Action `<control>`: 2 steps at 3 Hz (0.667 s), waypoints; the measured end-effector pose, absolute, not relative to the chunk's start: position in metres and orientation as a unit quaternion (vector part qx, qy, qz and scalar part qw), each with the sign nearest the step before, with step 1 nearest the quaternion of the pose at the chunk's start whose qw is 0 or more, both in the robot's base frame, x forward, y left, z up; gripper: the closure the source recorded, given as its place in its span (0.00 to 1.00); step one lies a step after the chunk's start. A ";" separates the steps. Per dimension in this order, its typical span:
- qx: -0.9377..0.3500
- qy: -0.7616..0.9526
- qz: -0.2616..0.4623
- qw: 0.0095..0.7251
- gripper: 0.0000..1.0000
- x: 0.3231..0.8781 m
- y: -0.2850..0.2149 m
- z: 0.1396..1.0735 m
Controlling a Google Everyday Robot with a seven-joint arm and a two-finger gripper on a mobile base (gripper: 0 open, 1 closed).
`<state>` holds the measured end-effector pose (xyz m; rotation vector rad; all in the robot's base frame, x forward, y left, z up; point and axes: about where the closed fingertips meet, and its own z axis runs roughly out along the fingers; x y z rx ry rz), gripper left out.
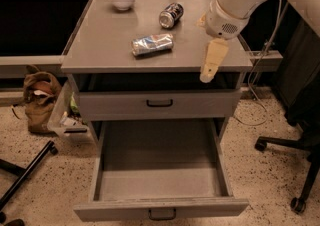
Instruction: Place redbull can into middle drawer
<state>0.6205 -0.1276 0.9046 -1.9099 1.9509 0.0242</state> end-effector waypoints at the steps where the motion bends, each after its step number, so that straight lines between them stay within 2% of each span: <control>1: -0.710 0.674 0.001 0.206 0.00 0.657 -0.114 0.891; 2: -0.730 0.652 -0.004 0.204 0.00 0.689 -0.100 0.881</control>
Offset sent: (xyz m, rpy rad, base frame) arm 0.1102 0.0419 -0.0291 -0.0606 -0.0604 0.1913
